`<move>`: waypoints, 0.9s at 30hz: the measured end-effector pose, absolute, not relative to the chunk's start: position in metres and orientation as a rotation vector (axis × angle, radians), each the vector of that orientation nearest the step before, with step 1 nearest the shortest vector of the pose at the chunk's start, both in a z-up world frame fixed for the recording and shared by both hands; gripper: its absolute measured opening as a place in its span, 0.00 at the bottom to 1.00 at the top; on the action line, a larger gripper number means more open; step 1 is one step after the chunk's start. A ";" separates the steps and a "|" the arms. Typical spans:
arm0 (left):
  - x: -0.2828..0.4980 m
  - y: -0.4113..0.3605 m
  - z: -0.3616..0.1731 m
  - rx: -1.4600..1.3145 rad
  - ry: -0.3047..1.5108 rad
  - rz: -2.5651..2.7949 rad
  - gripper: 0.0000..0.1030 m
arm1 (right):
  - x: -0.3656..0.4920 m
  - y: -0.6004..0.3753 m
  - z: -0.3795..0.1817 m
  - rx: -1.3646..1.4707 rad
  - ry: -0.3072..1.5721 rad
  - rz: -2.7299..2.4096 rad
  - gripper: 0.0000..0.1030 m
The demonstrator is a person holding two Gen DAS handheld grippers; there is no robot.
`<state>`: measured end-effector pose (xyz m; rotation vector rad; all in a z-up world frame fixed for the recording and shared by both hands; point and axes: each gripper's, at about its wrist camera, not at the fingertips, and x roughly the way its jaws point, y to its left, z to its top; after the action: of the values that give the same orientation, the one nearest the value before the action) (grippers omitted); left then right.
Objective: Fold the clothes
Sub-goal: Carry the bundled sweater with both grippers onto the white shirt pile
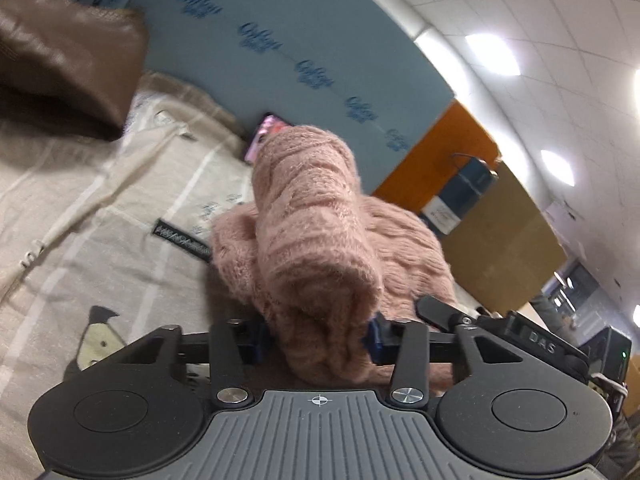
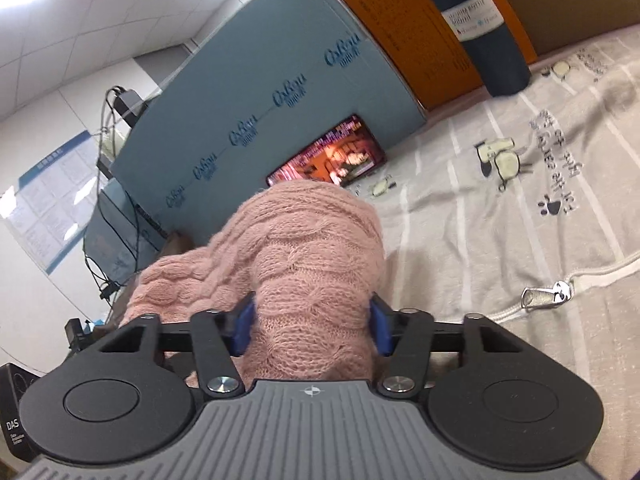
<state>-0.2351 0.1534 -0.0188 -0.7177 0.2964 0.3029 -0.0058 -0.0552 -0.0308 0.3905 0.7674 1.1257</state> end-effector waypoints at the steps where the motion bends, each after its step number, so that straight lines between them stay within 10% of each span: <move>1: -0.234 0.149 -0.014 -0.702 0.290 0.285 0.39 | -0.007 -0.060 -0.027 0.401 0.759 1.127 0.45; 27: 0.057 -0.090 0.026 -0.381 0.276 -0.412 0.40 | 0.085 -0.361 0.003 0.601 0.207 0.371 0.43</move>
<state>0.0571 -0.0901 0.0257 -0.3814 0.2761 -0.4118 0.0854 -0.3606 0.0031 0.6015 0.2069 0.3709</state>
